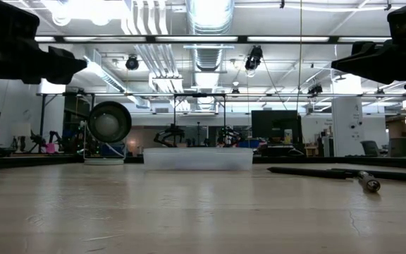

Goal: Pick & place school supplies into a supply box
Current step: Put the black pen into the supply box

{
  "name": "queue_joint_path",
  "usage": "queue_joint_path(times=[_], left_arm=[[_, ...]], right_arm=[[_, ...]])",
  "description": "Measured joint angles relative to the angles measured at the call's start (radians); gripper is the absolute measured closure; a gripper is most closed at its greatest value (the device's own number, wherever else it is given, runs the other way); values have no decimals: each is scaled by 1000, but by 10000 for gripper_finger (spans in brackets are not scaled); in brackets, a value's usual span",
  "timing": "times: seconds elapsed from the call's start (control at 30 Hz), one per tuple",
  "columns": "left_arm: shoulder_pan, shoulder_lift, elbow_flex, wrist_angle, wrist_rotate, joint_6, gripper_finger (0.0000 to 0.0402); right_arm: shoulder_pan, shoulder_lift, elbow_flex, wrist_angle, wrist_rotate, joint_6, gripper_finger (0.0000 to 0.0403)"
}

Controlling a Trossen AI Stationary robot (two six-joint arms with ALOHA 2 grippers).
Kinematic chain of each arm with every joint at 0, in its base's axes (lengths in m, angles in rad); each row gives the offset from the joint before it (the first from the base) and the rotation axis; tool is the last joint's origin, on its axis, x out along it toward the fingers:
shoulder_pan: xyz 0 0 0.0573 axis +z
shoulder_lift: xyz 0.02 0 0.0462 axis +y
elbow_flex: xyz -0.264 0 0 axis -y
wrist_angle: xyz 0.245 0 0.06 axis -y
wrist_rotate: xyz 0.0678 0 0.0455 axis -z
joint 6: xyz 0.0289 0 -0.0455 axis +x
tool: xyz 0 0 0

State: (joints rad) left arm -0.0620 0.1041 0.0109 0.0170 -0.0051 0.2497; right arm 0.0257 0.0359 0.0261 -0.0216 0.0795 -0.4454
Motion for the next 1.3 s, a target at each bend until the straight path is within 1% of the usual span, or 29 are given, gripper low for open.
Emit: queue_joint_path(times=[0.23,0.63,1.3], left_arm=[[0,23,0,0,1,0,315],[0,11,16,1,0,-28,315],[0,14,0,2,3,-47,315]], right_arm=[[0,0,0,0,0,0,335],[0,1,0,0,0,0,335],[0,1,0,0,0,0,335]])
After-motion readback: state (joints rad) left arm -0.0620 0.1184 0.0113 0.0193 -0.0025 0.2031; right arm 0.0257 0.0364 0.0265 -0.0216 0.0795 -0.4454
